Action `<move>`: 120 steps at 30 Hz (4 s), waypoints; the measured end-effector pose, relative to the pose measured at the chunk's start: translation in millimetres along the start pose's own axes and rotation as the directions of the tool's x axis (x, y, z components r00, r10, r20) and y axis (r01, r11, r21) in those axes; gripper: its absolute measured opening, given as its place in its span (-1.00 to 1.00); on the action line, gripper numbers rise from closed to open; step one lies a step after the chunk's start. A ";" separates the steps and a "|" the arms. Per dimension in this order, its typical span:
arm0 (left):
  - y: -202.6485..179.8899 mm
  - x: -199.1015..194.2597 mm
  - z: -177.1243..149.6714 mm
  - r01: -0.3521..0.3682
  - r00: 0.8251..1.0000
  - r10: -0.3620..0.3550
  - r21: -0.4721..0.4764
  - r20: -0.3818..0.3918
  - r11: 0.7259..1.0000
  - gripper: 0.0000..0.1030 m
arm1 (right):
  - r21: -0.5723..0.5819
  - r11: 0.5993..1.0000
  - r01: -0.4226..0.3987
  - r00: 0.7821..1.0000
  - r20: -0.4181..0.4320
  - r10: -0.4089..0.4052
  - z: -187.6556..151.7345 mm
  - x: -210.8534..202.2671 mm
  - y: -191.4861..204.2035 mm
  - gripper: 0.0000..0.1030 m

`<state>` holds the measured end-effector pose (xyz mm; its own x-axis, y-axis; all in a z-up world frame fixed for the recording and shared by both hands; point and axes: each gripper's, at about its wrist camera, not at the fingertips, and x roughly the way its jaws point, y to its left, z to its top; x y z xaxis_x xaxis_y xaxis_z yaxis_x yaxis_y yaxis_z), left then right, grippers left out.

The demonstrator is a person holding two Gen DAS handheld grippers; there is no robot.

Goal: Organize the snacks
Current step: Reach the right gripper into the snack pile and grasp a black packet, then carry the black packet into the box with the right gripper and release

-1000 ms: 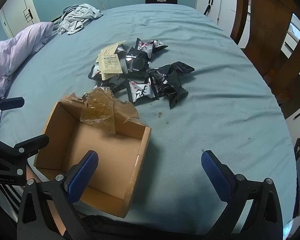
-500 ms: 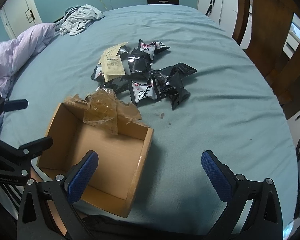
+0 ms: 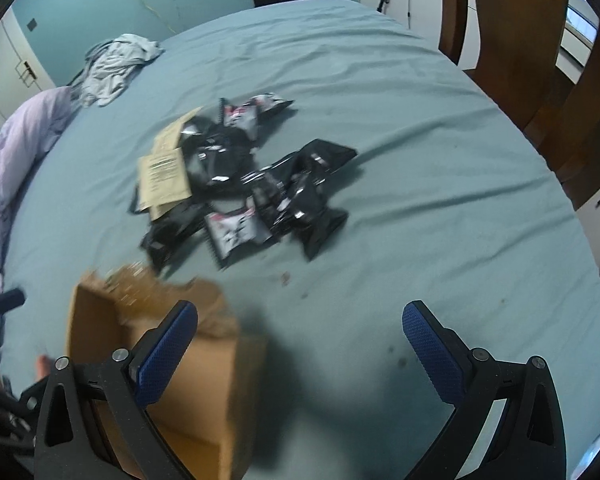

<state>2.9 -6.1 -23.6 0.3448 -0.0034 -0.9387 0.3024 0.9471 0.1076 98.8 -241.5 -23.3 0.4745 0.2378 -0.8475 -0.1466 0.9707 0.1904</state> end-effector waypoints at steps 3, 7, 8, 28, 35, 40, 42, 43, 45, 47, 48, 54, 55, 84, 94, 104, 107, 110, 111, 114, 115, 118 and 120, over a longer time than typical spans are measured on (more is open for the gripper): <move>0.8 2.1 2.3 -0.003 1.000 0.003 -0.007 -0.006 1.000 1.00 | 0.023 1.000 0.013 0.999 -0.035 -0.012 8.8 14.8 -4.6 0.91; 4.4 2.0 5.0 -0.007 1.000 0.007 -0.021 -0.002 1.000 1.00 | 0.036 0.999 0.017 0.996 -0.086 -0.014 24.1 35.3 -7.6 0.68; 5.4 2.2 5.2 -0.008 1.000 0.008 -0.024 0.000 1.000 1.00 | 0.031 0.999 0.025 0.995 -0.094 -0.022 28.1 41.2 -6.6 0.65; 40.4 14.0 37.1 0.009 0.997 0.001 -0.139 0.072 0.990 1.00 | -0.009 0.997 -0.081 0.996 -0.044 0.080 70.0 82.0 16.0 -0.64; 61.1 46.8 69.6 0.003 0.999 0.004 -0.162 0.042 0.987 1.00 | 0.021 0.979 -0.203 0.973 0.119 0.199 62.2 29.9 12.0 -0.64; 71.8 76.7 90.3 0.089 0.996 -0.090 -0.238 0.005 0.967 0.93 | 0.044 0.979 -0.200 0.976 0.092 0.195 52.2 32.7 4.0 -0.64; 77.1 84.3 97.4 0.153 0.987 -0.159 -0.287 0.003 0.946 0.76 | 0.048 0.983 -0.177 0.982 0.078 0.173 51.7 36.6 3.7 -0.64; 79.2 87.2 101.2 0.189 0.980 -0.198 -0.309 0.004 0.932 0.70 | 0.049 0.983 -0.177 0.982 0.074 0.173 50.8 34.4 5.5 -0.64; 79.5 90.5 108.5 0.241 0.968 -0.249 -0.336 0.021 0.911 0.70 | 0.055 0.982 -0.178 0.982 0.065 0.175 51.6 34.7 5.5 -0.64; 75.8 94.2 114.9 0.255 0.965 -0.263 -0.339 0.023 0.906 0.67 | 0.052 0.984 -0.173 0.984 0.058 0.170 53.5 36.2 7.4 -0.64; 72.3 97.8 119.2 0.255 0.964 -0.264 -0.334 0.018 0.907 0.60 | 0.048 0.985 -0.168 0.985 0.056 0.165 54.2 37.2 9.6 -0.64; 46.6 118.6 136.9 0.263 0.959 -0.281 -0.274 -0.030 0.925 0.12 | 0.024 0.988 -0.154 0.988 0.035 0.153 56.5 46.6 15.4 -0.64; 44.9 118.9 139.2 0.257 0.961 -0.274 -0.270 -0.027 0.928 0.09 | 0.023 0.989 -0.149 0.988 0.033 0.148 56.6 47.5 15.6 -0.64; 28.4 -50.4 26.5 0.299 0.934 -0.266 -0.112 0.236 0.948 -1.00 | 0.063 0.952 -0.301 0.925 0.263 0.275 -56.4 -69.8 -5.2 -0.63; 6.2 -22.3 6.2 0.163 0.977 -0.145 -0.105 0.158 0.981 -1.00 | -0.014 0.975 -0.220 0.955 0.199 0.219 -66.5 -67.4 17.2 -0.63; 19.8 -8.1 10.5 0.119 0.986 -0.095 -0.171 0.139 0.978 -0.97 | -0.054 0.981 -0.184 0.971 0.146 0.190 -53.5 -53.4 38.0 -0.63; 26.7 -10.6 9.8 0.053 0.990 -0.024 -0.201 0.141 0.978 -0.56 | -0.079 0.980 -0.183 0.972 0.133 0.193 -54.1 -52.6 44.5 -0.63; 33.1 -11.9 9.0 -0.037 0.988 0.069 -0.220 0.138 0.975 0.33 | -0.087 0.976 -0.199 0.971 0.115 0.208 -53.8 -51.4 50.2 -0.63; 35.9 -14.3 8.6 -0.051 0.985 0.087 -0.228 0.151 0.972 0.37 | -0.090 0.975 -0.202 0.971 0.109 0.211 -54.2 -51.3 52.3 -0.63; 42.0 -17.4 9.4 -0.065 0.982 0.105 -0.237 0.159 0.969 0.51 | -0.134 0.974 -0.185 0.976 0.091 0.198 -55.5 -52.1 65.9 -0.63; 44.2 -18.3 8.9 -0.072 0.982 0.111 -0.242 0.154 0.968 0.54 | -0.151 0.969 -0.196 0.975 0.071 0.209 -57.1 -51.2 72.5 -0.63; 48.6 -17.7 7.4 -0.065 0.985 0.104 -0.252 0.142 0.965 0.57 | -0.175 0.961 -0.213 0.976 0.014 0.218 -58.3 -42.9 86.5 -0.63; 50.4 -16.1 6.9 -0.077 0.986 0.112 -0.256 0.127 0.964 0.57 | -0.193 0.960 -0.204 0.979 -0.023 0.204 -56.4 -35.2 95.8 -0.63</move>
<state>18.7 39.5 -0.7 0.4862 0.0623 -0.8716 0.0376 0.9950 0.0921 19.2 -158.8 -3.2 0.4143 0.4297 -0.8023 -0.4055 0.8764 0.2599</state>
